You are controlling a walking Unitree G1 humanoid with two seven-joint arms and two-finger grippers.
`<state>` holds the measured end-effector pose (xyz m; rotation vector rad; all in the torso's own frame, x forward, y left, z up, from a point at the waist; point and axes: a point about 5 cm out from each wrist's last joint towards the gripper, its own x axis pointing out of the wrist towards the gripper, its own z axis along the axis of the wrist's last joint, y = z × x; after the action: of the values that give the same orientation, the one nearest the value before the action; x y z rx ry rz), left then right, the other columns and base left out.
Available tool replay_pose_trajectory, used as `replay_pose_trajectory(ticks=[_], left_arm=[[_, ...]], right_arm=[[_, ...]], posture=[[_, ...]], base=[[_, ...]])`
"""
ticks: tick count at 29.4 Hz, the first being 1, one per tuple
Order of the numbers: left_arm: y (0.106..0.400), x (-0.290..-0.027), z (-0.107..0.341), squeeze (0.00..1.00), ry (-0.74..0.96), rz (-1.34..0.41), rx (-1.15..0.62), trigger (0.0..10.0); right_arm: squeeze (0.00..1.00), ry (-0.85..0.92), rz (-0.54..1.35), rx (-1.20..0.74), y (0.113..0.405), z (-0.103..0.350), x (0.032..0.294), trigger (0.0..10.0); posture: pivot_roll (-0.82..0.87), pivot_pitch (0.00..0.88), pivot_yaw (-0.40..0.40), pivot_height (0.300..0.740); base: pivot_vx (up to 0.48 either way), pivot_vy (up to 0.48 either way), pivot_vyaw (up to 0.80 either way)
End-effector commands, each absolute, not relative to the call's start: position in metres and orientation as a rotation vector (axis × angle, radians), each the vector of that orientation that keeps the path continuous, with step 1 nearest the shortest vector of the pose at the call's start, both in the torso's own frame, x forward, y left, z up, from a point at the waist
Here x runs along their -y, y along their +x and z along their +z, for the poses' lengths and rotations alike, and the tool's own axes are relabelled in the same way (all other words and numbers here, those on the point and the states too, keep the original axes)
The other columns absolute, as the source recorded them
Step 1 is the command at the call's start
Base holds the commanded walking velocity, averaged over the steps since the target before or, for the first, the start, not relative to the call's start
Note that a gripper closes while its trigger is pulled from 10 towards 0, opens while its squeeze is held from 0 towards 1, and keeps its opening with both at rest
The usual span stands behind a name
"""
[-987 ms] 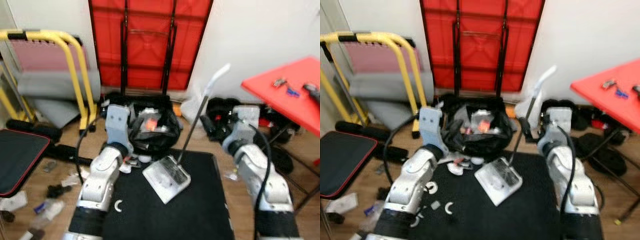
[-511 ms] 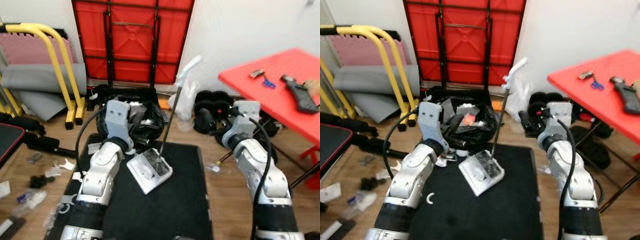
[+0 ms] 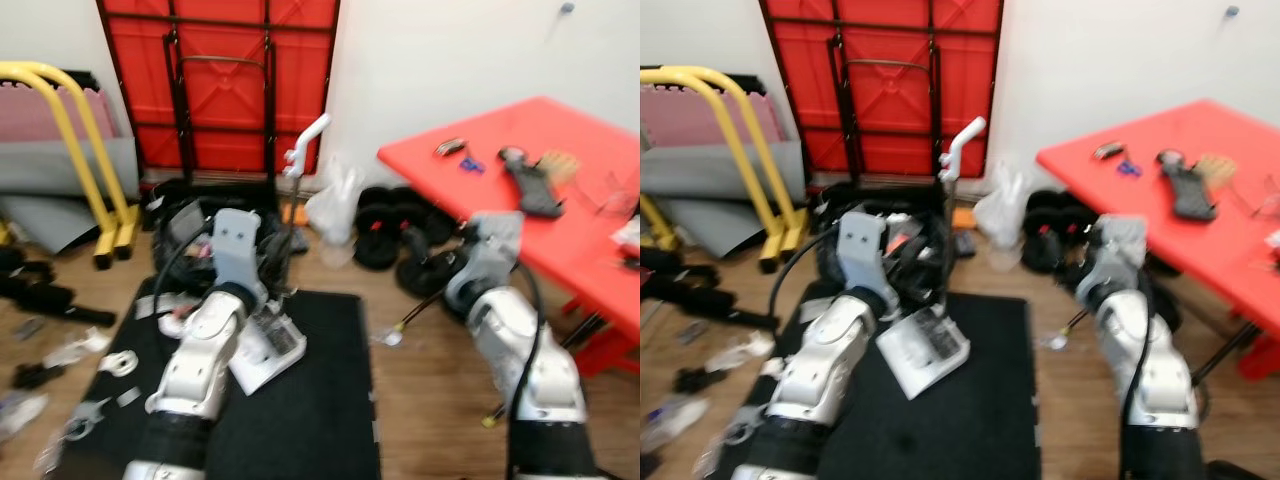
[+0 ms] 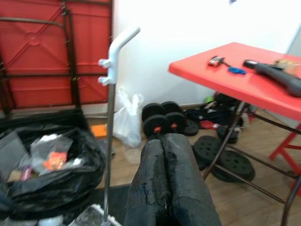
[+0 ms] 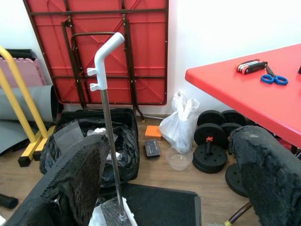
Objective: Sweep floor
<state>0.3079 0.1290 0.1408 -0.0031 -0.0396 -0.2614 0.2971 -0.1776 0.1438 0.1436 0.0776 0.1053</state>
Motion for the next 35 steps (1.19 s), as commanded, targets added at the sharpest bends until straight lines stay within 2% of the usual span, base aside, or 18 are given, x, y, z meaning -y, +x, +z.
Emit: replay_pose_trajectory(ticks=[1,8,12,17,23,35], left_arm=[[0.3085,-0.1311,0.1383,0.0,0.006,-0.251,0.024,10.0],[0.3079,-0.1286,0.1395,0.0,0.004,-0.279,0.028,10.0],[0.3075,-0.1285,0.1398,0.0,0.001,-0.282,0.027,10.0],[0.3078,-0.1282,0.1394,0.0,0.0,-0.282,0.023,10.0],[0.308,-0.1277,0.1392,0.0,0.0,-0.284,0.023,10.0],[0.3078,-0.1268,0.1396,0.0,-0.006,-0.285,0.024,10.0]], right_arm=[[0.0,0.142,0.107,-0.063,0.2982,0.1467,0.1765,10.0],[0.0,0.149,0.15,-0.025,0.2955,0.1515,0.1755,10.0],[0.0,0.128,0.157,-0.038,0.2947,0.1498,0.1739,10.0],[0.0,0.105,0.147,-0.033,0.297,0.151,0.1747,10.0],[0.0,0.088,0.176,-0.048,0.2954,0.149,0.1729,10.0],[0.0,0.089,0.174,-0.046,0.297,0.1488,0.1735,10.0]], posture=[[-0.17,0.003,-0.165,0.74],[-0.17,0.004,-0.163,0.74],[-0.17,0.005,-0.164,0.74],[-0.17,0.005,-0.163,0.74],[-0.17,0.005,-0.164,0.74],[-0.17,0.005,-0.167,0.74]], base=[[0.0,0.0,0.0],[0.0,0.0,0.0],[0.314,0.0,0.8],[0.333,0.0,0.0],[0.337,0.0,0.8],[0.338,0.0,0.0]])
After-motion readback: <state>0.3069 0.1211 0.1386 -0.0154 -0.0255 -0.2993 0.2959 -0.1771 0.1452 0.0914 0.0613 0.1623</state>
